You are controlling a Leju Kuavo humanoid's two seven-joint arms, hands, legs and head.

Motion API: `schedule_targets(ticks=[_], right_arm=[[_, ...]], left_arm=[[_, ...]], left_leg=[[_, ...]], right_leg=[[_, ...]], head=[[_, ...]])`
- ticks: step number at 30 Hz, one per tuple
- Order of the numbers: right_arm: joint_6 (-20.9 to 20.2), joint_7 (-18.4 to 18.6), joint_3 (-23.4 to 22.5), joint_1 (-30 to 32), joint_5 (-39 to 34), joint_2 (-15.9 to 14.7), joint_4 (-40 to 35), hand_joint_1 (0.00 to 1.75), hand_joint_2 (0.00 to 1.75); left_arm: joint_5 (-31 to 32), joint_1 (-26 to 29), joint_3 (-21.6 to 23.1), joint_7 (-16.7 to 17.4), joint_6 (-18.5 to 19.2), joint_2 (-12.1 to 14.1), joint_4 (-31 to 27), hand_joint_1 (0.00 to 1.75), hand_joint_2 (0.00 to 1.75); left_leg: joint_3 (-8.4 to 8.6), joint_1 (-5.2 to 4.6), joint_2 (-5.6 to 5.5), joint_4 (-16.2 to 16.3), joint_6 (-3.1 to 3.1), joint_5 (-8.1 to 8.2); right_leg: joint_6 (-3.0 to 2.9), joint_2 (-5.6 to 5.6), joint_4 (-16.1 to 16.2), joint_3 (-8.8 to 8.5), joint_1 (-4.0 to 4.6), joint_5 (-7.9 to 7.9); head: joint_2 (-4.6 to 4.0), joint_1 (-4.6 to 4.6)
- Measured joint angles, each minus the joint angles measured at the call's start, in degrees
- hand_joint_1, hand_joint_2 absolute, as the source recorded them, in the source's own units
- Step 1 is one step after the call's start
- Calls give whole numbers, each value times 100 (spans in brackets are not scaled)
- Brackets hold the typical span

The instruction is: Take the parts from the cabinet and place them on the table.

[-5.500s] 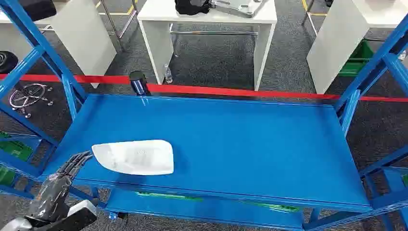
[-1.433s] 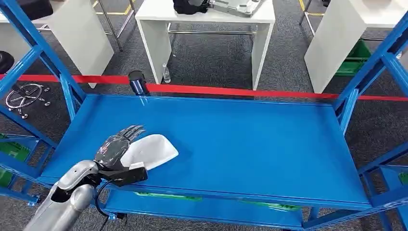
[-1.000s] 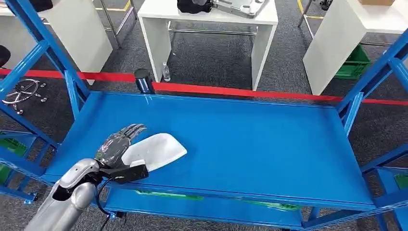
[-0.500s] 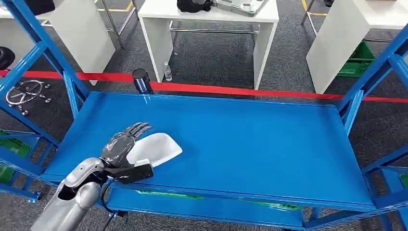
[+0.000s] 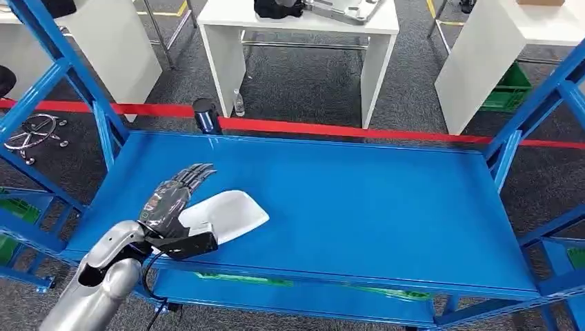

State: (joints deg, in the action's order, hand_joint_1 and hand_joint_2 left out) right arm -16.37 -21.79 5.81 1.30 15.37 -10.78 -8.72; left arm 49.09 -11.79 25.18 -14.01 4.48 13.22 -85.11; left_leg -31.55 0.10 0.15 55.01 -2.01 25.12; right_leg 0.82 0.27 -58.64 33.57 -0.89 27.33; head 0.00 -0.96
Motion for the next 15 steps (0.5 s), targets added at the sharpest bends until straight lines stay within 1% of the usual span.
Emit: schedule_targets(ticks=[1,2,3,4,5,6,7,8,9,10,11,12,13,14,15], right_arm=[[0,0,0,-3,0,-2,0,0,0],[0,0,0,-3,0,-7,0,0,0],[0,0,0,1,0,-11,0,0,0],[0,0,0,4,0,-9,0,0,0],[0,7,0,12,4,-7,0,0,0],[0,7,0,19,4,-7,0,0,0],[0,7,0,19,4,-9,0,0,0],[0,7,0,17,0,-15,-2,0,0],[6,9,0,15,-2,-17,0,0,0],[18,20,0,7,-9,-17,0,0,0],[22,20,-2,5,-11,-13,-2,0,0],[39,22,-2,4,-9,-11,0,0,0],[53,24,0,11,-9,-7,0,0,0],[55,26,-2,8,-9,7,-2,0,0],[59,28,-2,5,-17,4,-2,0,0]], left_arm=[[-2,-9,2,0,0,-4,-4,0,175],[-2,4,2,2,0,-11,-2,0,175],[0,18,7,0,2,-11,-2,0,175],[0,24,11,2,4,-13,-2,0,175],[0,28,11,2,4,-15,-2,0,175],[0,28,13,2,7,-20,-2,0,175],[-2,27,13,2,4,-24,-2,0,175],[-13,26,11,-7,-13,-33,-9,0,175],[-42,25,4,-31,-46,-37,-31,0,175],[-61,21,-4,-44,-72,-39,-79,0,175],[-98,19,-2,-70,-85,-39,-147,0,175],[-120,12,2,-96,-81,-52,-225,0,175],[-147,9,7,-122,-65,-74,-313,0,175],[-193,7,11,-149,-24,-83,-411,0,175],[-241,1,22,-184,20,-92,-531,0,175]], left_leg=[[-1,-1,2,-3,-27,-18],[-11,-6,5,-2,-27,-17],[-19,-13,4,-1,-27,-18],[-24,-18,4,2,-27,-18],[-23,-19,0,4,-27,-17],[-17,-18,-9,8,-24,-15],[-16,-13,-17,26,-11,-7],[-16,-9,-22,60,14,11],[-41,-14,-22,118,55,44],[-74,-59,-27,168,94,77],[-90,-56,-27,178,104,75],[-92,-53,-27,175,113,69],[-90,-43,-26,175,129,65],[-94,-37,-26,202,149,89],[-169,-27,-23,313,190,195]], right_leg=[[-38,2,-354,160,-3,180],[-60,1,-853,391,-6,380],[-67,0,-1330,620,-8,556],[-44,0,-1677,786,-8,644],[-5,0,-1695,807,-13,609],[58,-2,-1430,675,-18,470],[124,-5,-915,425,-27,254],[170,-10,-336,137,-38,39],[154,-33,155,-77,-51,-67],[74,-12,142,-107,-14,-80],[21,-17,120,-81,-13,-87],[4,-15,113,-70,-3,-87],[-28,-13,113,-70,5,-87],[-70,-12,133,-80,-59,-110],[-79,-9,133,-90,-58,-107]], head=[[2,4],[0,11],[2,9],[2,9],[2,11],[2,11],[2,11],[2,11],[2,15],[0,11],[2,2],[2,4],[0,4],[2,9],[0,-2]])
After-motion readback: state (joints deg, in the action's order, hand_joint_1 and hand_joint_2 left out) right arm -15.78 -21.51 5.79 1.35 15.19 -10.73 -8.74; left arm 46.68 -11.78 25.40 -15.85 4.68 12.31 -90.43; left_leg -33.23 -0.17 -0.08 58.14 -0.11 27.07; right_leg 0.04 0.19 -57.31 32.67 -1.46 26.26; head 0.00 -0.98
